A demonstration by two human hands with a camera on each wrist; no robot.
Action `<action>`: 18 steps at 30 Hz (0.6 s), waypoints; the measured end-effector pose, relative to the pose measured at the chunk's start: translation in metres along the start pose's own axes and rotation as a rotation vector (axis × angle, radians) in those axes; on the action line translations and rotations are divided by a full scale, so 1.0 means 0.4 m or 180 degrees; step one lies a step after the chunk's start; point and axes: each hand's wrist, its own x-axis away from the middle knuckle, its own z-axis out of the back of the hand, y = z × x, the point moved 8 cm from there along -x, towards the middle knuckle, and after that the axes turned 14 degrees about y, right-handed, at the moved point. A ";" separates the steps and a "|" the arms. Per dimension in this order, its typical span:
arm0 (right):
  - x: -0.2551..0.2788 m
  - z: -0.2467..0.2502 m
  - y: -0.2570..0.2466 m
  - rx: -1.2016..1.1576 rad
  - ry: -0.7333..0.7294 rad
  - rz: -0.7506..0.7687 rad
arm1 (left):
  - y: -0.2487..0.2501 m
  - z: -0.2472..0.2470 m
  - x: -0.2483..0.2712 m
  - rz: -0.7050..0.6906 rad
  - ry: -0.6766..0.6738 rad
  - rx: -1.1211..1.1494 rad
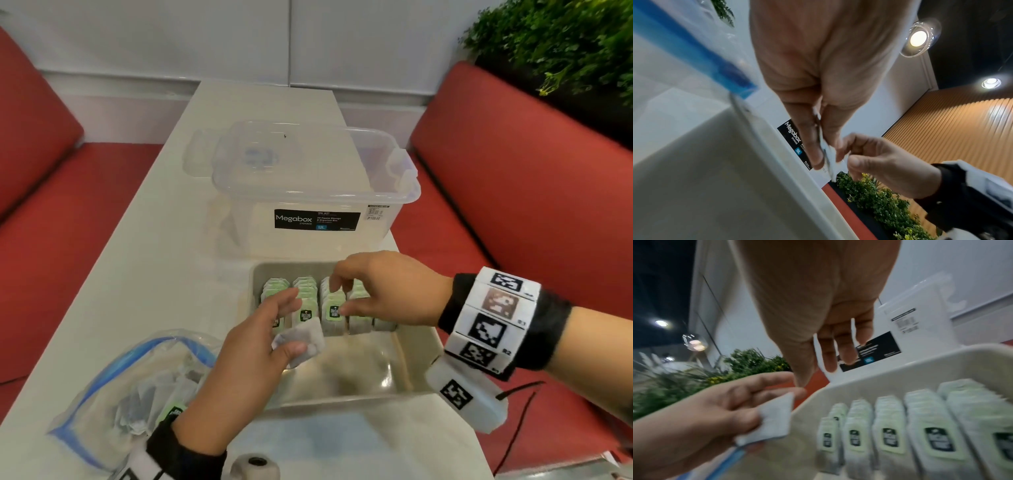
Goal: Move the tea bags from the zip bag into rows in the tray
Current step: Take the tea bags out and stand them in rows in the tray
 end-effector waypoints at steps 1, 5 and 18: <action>0.013 0.005 -0.039 -0.0160 0.0105 0.0172 | -0.003 0.000 -0.002 0.0007 0.0047 -0.0012; 0.067 -0.024 -0.136 -0.0148 0.0357 0.0663 | -0.021 -0.003 0.004 0.0391 0.0128 0.0321; 0.090 -0.036 -0.069 -0.1524 0.0889 -0.0344 | 0.071 0.042 0.045 0.0434 0.0326 0.0714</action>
